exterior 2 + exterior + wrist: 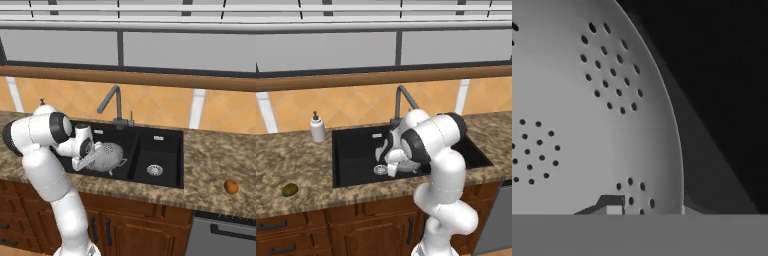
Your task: Put the colander in the sink, put the peach, mango in the colander, and turn on the sink faucet and pour water over the colander.
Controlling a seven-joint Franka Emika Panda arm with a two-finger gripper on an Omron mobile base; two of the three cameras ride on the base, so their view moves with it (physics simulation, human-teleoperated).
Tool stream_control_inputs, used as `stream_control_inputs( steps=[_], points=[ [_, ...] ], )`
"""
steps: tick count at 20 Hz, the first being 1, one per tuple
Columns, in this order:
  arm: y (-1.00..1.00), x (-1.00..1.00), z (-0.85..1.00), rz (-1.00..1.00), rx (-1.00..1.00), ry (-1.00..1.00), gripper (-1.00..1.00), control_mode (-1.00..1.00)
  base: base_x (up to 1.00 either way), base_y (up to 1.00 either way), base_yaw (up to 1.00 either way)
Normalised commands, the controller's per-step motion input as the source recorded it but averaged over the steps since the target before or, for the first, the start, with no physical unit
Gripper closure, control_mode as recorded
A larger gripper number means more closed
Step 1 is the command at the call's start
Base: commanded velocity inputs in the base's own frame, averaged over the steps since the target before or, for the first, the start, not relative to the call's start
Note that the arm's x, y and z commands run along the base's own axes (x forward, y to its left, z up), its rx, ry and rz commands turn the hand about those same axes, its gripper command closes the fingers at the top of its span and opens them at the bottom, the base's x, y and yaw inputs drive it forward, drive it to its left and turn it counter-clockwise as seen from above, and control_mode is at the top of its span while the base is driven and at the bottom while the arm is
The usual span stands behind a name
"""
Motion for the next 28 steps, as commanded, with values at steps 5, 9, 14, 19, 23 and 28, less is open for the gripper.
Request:
stream_control_inputs(
  steps=[5,9,14,19,23,28],
  points=[
    [0.65,0.25,-0.46,-0.47,0.0,-0.04,1.0,-1.0,0.0,0.0,0.0],
    [0.64,0.0,-0.39,-0.48,-0.01,0.0,1.0,-1.0,0.0,0.0,0.0],
    [0.95,-0.31,-0.1,-0.5,-0.01,0.0,1.0,-1.0,0.0,0.0,0.0],
    [1.0,-0.26,-0.04,-0.5,-0.05,0.0,-1.0,-1.0,0.0,0.0,0.0],
    [0.96,-0.51,0.0,-0.43,-0.01,0.0,-1.0,-1.0,0.0,0.0,0.0],
    [1.0,-0.71,0.32,-0.28,-0.06,0.08,-1.0,-1.0,0.0,0.0,0.0]
  ],
)
